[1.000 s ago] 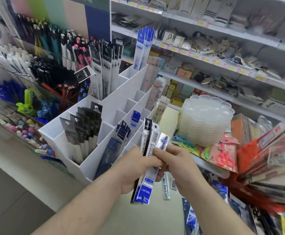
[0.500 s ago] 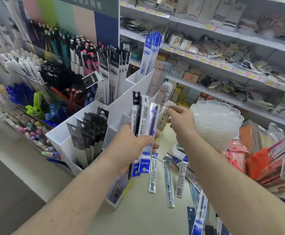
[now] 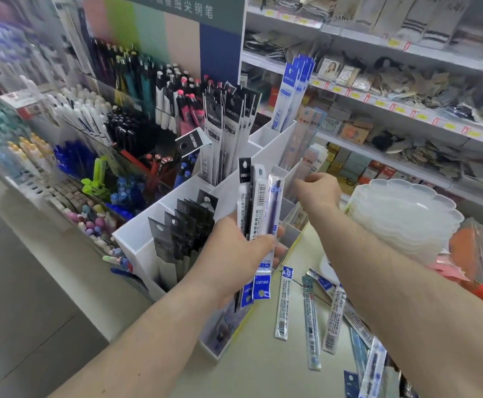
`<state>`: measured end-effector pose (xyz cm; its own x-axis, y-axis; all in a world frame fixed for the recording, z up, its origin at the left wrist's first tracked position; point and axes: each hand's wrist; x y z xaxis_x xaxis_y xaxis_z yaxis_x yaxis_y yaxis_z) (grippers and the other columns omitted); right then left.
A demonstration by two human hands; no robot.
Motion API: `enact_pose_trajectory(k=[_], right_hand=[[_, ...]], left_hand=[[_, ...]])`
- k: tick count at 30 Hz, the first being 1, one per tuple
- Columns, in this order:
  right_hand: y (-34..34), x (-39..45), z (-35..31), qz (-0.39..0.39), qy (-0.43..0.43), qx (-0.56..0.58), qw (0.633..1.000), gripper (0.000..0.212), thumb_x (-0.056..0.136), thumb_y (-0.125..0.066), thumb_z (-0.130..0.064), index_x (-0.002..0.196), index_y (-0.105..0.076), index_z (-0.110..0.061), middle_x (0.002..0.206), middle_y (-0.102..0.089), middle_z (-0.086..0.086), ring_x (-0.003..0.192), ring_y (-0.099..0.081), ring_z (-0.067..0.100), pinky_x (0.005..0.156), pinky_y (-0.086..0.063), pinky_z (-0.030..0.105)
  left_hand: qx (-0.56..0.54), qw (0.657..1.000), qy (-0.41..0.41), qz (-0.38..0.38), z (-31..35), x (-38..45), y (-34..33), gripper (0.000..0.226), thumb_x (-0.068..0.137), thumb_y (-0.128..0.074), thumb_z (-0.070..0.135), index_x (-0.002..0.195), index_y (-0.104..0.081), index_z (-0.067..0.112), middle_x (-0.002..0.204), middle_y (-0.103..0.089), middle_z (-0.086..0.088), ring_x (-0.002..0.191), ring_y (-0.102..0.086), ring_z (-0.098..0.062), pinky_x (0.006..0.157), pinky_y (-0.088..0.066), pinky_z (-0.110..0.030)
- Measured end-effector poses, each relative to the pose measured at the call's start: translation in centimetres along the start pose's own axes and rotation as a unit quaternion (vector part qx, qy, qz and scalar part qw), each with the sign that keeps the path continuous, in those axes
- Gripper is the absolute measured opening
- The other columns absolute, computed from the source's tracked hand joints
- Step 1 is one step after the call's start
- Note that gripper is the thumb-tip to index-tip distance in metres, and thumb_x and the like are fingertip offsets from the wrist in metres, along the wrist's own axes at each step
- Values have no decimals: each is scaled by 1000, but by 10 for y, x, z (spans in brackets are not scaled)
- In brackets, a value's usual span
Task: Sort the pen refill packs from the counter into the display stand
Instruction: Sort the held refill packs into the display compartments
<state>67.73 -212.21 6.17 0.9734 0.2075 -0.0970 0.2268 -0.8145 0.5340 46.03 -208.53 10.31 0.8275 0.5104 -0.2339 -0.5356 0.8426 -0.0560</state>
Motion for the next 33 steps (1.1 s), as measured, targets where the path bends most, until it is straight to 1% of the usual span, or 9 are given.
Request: enact_pose_trajectory(k=[5,10,13,17,20,22,25,28,33], right_hand=[[-2,3,2,21,28,-20,999,14,92,-66,-32,92,-74,-21,86,-66,-3,90,-64,22,85,-55,40],[17,2,-9,102,112,-20,988,24,97,-56,-30,76,-65,-21,75,-63,-4,77,-58,18,71,-44,29],[37,5,-24,197,140,35,970,19,98,-55,-27,82,-62,-18,80,-62,-3,74,-55,14,66,-40,25],[51,14,-46,257,157,155,941,15,95,-58,-25,84,-62,-16,83,-66,1,77,-64,19,69,-53,27],[44,14,-56,234,192,159,940,14,96,-58,-24,84,-62,-17,81,-66,-1,76,-64,17,64,-52,20],[36,14,-58,183,207,94,956,14,98,-57,-23,87,-64,-17,84,-67,0,76,-61,15,62,-47,14],[24,20,-55,76,193,-56,977,16,97,-58,-24,93,-72,-19,90,-69,-2,86,-64,19,77,-52,31],[15,21,-52,-19,162,-139,977,18,97,-59,-25,101,-75,-18,95,-70,-2,87,-64,19,80,-53,33],[21,10,-48,13,125,-101,987,17,92,-67,-36,85,-69,-21,89,-68,-3,85,-62,16,82,-54,36]], left_hand=[[-15,1000,17,1,-5,1,1,19,95,-59,2,97,-65,19,93,-75,-12,86,-74,-27,80,-61,-44],[-22,1000,14,-2,-5,3,3,23,94,-57,-2,96,-64,20,90,-76,-10,82,-74,-23,75,-62,-38],[-25,1000,12,-5,-5,5,3,20,94,-58,-1,99,-65,17,89,-76,-8,83,-75,-25,74,-63,-40],[-27,999,17,-4,-3,5,1,25,94,-59,1,87,-64,25,88,-76,-7,84,-75,-25,75,-63,-39],[-36,999,20,-3,-2,7,1,25,94,-59,0,88,-64,24,87,-77,-7,83,-75,-25,75,-63,-40],[-46,999,21,-4,-2,8,1,23,95,-59,0,91,-65,22,88,-76,-9,82,-75,-27,73,-63,-40],[-52,998,18,-8,-2,7,2,22,95,-59,0,93,-65,21,90,-76,-10,83,-75,-27,72,-63,-39],[-58,998,16,-11,-2,7,1,23,94,-60,0,90,-65,22,92,-76,-12,88,-74,-31,77,-62,-41],[-104,993,22,-54,-3,4,0,19,94,-60,-1,93,-68,17,92,-76,-10,82,-73,-25,83,-61,-44]])
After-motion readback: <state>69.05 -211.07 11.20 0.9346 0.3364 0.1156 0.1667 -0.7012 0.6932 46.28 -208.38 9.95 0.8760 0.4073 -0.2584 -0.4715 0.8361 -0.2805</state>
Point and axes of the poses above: each hand's wrist, its own x-axis towards the middle knuckle, its own y-axis out of the back of the hand, z = x × y
